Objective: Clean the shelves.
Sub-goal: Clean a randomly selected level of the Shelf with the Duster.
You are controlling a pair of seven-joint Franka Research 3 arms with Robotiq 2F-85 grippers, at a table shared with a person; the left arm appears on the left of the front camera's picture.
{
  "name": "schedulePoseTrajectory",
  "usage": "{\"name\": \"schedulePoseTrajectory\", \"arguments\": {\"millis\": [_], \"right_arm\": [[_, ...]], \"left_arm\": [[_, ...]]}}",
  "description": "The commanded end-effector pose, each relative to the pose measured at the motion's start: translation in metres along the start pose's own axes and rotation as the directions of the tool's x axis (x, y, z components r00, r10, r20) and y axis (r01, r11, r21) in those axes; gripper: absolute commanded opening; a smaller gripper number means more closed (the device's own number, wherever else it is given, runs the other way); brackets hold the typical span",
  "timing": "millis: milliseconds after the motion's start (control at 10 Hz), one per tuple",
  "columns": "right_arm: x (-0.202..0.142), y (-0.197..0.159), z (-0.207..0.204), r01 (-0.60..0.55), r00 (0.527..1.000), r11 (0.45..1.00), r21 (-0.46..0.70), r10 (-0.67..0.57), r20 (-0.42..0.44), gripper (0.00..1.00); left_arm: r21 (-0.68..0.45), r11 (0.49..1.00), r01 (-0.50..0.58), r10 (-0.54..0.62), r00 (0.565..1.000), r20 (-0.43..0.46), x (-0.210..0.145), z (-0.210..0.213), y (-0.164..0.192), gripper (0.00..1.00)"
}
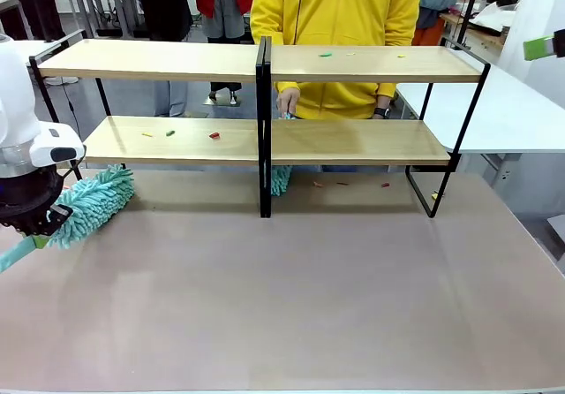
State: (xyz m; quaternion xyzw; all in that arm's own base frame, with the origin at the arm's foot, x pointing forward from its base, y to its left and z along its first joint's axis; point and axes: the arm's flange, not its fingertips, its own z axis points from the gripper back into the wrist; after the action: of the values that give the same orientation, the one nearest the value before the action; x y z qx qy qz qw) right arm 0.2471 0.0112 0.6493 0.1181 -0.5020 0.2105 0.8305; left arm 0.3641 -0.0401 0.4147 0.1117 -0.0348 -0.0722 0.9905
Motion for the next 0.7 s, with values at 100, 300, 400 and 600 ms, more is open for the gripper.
{"name": "schedulePoseTrajectory", "arguments": {"millis": [100, 300, 400, 600], "right_arm": [[0.000, -0.001, 0.000, 0.002, 1.000, 1.000, 0.003, -0.002, 0.002, 1.00], [0.000, -0.001, 0.000, 0.002, 1.000, 1.000, 0.003, -0.002, 0.002, 1.00], [0.000, -0.001, 0.000, 0.002, 1.000, 1.000, 0.003, -0.002, 0.002, 1.00], [0.000, -0.001, 0.000, 0.002, 1.000, 1.000, 0.003, -0.002, 0.002, 1.00]], "left_arm": [[0.020, 0.998, -0.062, 0.061, 0.996, 0.072, -0.083, -0.049, -0.011, 0.12], [0.087, 0.992, -0.090, 0.078, 0.988, 0.135, -0.086, -0.055, -0.018, 0.12], [0.123, 0.986, -0.117, 0.095, 0.981, 0.168, -0.086, -0.057, -0.019, 0.12], [0.148, 0.982, -0.121, 0.094, 0.979, 0.180, -0.086, -0.060, -0.021, 0.12]]}}
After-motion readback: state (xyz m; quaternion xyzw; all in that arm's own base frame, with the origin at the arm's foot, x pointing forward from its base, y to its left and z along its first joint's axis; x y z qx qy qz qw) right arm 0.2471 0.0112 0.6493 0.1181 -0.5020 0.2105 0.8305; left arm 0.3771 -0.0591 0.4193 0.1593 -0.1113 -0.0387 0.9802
